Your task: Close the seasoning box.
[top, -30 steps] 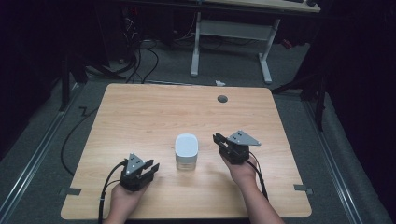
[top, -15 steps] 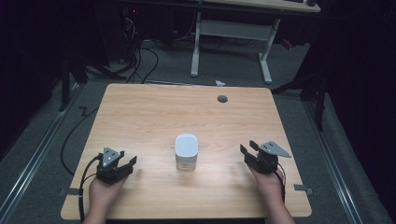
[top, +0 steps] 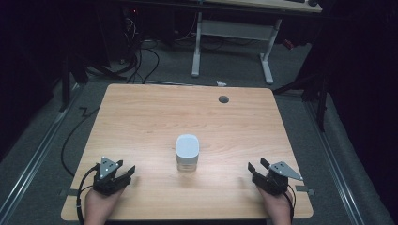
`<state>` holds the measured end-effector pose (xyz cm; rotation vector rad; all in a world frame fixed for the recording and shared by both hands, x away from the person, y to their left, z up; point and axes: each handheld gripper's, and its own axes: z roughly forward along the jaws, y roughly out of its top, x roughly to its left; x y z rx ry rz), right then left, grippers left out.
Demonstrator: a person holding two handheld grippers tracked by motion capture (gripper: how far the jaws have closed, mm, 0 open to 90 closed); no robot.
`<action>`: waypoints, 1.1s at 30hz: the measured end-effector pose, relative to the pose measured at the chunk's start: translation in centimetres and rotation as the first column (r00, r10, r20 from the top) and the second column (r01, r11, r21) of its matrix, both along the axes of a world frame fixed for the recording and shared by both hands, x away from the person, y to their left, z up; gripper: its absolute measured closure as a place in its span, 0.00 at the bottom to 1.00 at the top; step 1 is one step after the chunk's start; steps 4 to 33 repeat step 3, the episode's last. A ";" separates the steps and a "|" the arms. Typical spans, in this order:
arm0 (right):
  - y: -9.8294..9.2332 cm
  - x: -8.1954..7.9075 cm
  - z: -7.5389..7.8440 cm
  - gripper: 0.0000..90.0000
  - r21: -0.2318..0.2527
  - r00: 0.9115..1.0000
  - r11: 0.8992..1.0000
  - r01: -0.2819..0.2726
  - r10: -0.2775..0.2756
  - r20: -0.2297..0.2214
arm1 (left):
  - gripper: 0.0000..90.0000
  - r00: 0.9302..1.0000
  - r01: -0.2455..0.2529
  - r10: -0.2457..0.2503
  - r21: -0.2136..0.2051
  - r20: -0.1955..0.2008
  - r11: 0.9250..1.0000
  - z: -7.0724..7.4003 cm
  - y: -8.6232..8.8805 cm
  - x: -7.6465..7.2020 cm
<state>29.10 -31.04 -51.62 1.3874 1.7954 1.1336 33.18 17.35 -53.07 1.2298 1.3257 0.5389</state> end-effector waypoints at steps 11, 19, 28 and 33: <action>-0.3 0.0 0.0 0.45 0.003 1.000 1.000 0.005 -0.005 -0.002 | 0.50 1.000 0.003 -0.003 -0.020 -0.002 1.000 0.1 -0.1 0.1; -0.3 0.0 0.0 0.45 0.003 1.000 1.000 0.005 -0.005 -0.002 | 0.50 1.000 0.003 -0.003 -0.020 -0.002 1.000 0.1 -0.1 0.1; -0.3 0.0 0.0 0.45 0.003 1.000 1.000 0.005 -0.005 -0.002 | 0.50 1.000 0.003 -0.003 -0.020 -0.002 1.000 0.1 -0.1 0.1; -0.3 0.0 0.0 0.45 0.003 1.000 1.000 0.005 -0.005 -0.002 | 0.50 1.000 0.003 -0.003 -0.020 -0.002 1.000 0.1 -0.1 0.1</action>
